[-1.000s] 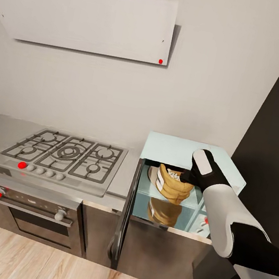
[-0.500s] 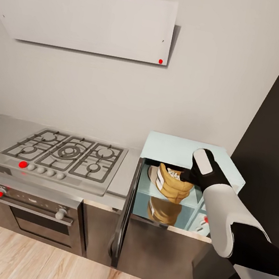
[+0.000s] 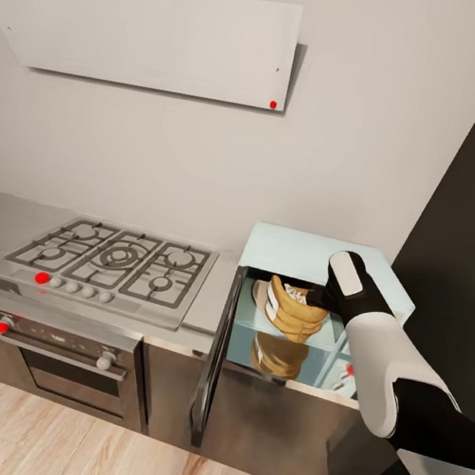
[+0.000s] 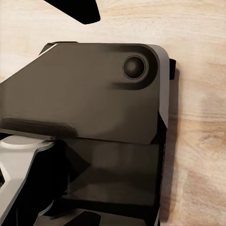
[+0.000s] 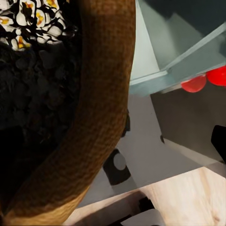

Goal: In the kitchen, take the popcorn bag from the countertop, put it into the microwave, and heat it until the popcorn is cooked so the cooked popcorn ends up inside the bag.

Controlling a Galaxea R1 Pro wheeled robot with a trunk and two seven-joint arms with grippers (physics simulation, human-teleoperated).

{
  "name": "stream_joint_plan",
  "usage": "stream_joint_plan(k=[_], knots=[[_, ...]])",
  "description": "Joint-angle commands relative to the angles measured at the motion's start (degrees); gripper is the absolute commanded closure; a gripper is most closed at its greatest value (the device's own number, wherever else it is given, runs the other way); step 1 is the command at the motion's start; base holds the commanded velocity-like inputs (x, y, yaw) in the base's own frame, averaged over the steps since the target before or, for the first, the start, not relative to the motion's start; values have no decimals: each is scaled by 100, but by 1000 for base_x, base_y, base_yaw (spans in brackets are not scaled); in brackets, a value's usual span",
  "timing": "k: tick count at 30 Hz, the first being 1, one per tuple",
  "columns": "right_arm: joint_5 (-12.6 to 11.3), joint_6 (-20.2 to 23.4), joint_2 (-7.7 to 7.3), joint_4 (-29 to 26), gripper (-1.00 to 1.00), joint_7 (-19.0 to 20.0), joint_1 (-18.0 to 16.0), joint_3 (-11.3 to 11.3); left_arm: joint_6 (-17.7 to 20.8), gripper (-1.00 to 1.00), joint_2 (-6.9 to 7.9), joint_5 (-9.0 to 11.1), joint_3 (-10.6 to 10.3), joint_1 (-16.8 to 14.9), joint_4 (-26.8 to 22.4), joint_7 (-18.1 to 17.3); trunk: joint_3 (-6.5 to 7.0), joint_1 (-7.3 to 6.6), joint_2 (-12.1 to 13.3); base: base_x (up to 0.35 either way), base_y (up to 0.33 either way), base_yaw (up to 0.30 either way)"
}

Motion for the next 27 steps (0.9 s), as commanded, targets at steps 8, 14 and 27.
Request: stream_joint_plan(k=[8, 14, 27], knots=[[-43, 23, 7, -535, -100, -43, 16, -17, -14, -100, -1, -5, 46, -4, 4, -31, -12, 3, -10, -2, 0, 0], [-43, 23, 5, -866, -100, -43, 93, -13, -14, -100, -1, -5, 47, -4, 4, -33, -12, 3, -10, 0, 0, 0], [-43, 23, 5, -874, -100, -43, 101, -12, -14, -100, -1, -5, 46, -4, 4, -31, -12, 3, -10, -14, -3, 0]])
